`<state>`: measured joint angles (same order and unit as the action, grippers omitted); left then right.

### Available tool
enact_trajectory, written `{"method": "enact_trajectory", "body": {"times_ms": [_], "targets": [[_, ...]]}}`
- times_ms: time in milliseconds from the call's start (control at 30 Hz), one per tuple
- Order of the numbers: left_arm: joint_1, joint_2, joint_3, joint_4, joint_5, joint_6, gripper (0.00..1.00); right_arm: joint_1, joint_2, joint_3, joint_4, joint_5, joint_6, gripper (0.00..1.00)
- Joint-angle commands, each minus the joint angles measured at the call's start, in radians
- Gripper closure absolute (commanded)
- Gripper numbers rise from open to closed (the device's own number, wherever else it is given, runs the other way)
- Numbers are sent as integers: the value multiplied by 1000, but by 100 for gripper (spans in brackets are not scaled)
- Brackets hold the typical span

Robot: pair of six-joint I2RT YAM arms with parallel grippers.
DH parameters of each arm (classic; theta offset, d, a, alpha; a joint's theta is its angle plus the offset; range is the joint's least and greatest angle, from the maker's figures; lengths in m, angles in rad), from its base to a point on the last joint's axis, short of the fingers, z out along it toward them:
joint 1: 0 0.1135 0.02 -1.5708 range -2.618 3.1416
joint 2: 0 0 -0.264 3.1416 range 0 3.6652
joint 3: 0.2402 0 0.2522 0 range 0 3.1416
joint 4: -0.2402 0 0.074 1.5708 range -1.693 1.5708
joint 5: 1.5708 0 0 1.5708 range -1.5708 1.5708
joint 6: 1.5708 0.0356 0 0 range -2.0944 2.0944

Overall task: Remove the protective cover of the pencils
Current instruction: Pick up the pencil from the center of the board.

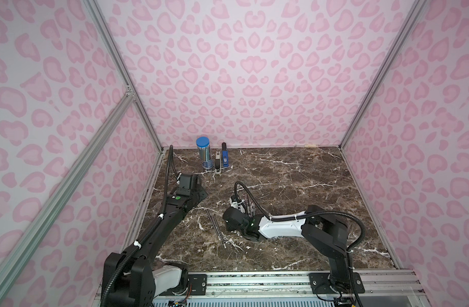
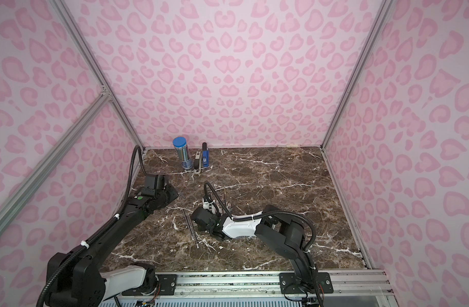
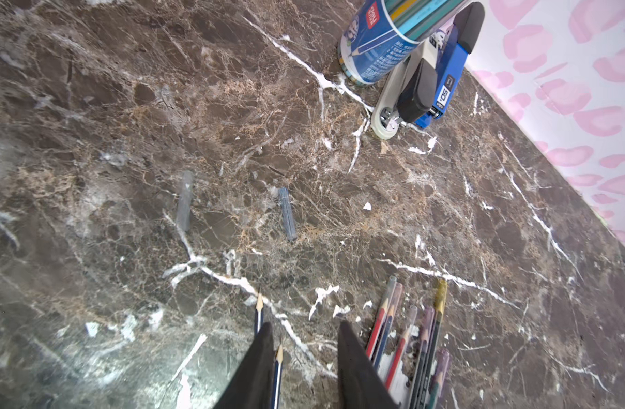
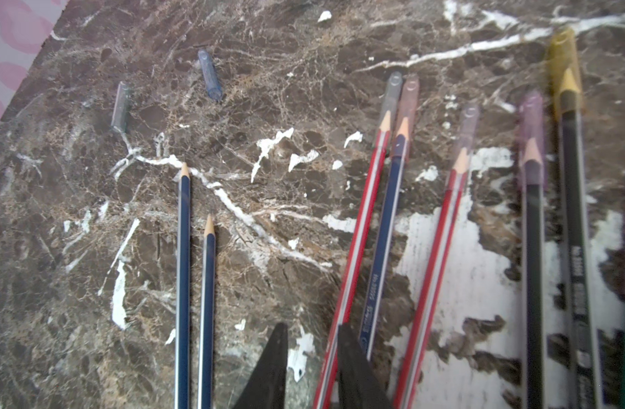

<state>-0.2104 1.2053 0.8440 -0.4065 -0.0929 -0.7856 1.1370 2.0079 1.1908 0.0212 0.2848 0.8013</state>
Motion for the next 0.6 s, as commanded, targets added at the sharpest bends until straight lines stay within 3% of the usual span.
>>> {"method": "enact_trajectory", "body": {"times_ms": [0, 367, 400, 567], "targets": [[0, -22, -4, -20, 57, -3, 67, 0, 21, 10, -28, 18, 13, 73], [0, -53, -27, -19, 94, -17, 66, 3, 52, 25, -58, 51, 26, 71], [0, -48, -24, -31, 97, -26, 59, 4, 61, 32, -61, 50, 26, 71], [0, -37, -2, -50, 122, -34, 53, 4, 89, 60, -83, 60, 26, 73]]}}
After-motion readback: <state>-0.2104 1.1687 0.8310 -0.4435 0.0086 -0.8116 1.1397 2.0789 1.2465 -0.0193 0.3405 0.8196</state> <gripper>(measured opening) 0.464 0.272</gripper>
